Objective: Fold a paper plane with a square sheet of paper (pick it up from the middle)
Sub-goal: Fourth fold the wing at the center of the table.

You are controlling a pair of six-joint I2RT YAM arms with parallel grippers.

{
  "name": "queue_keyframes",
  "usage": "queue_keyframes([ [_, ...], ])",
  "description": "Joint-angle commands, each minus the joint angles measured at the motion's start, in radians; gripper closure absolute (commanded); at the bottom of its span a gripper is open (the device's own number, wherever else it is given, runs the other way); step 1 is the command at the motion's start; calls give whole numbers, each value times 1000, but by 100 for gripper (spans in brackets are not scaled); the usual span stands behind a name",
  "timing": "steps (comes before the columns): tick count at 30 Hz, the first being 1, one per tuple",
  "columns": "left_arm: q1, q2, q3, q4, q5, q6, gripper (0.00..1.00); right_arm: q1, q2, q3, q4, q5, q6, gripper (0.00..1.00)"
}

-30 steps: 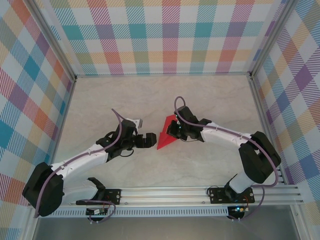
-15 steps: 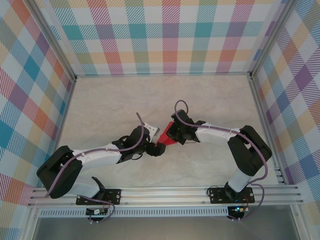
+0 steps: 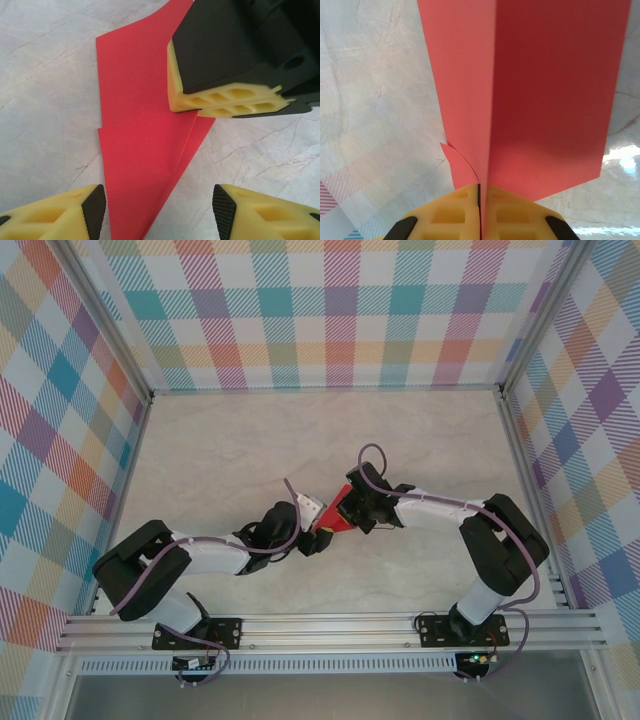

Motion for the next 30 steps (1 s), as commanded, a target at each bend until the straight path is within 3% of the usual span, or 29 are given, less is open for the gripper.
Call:
queue_keyframes([
  [1, -14, 36, -6, 118, 8, 49, 40, -11, -34, -17, -11, -24, 40, 93],
  [13, -34, 125, 54, 129, -21, 99, 46, -29, -33, -10, -4, -86, 52, 92],
  [22, -36, 141, 69, 138, -13, 77, 65, -30, -27, -4, -12, -104, 38, 86],
  [25, -37, 148, 62, 143, -11, 58, 74, -37, -39, -10, -23, -102, 21, 82],
  [30, -37, 154, 48, 148, -16, 4, 85, -56, -107, -42, -36, -69, -52, 65],
])
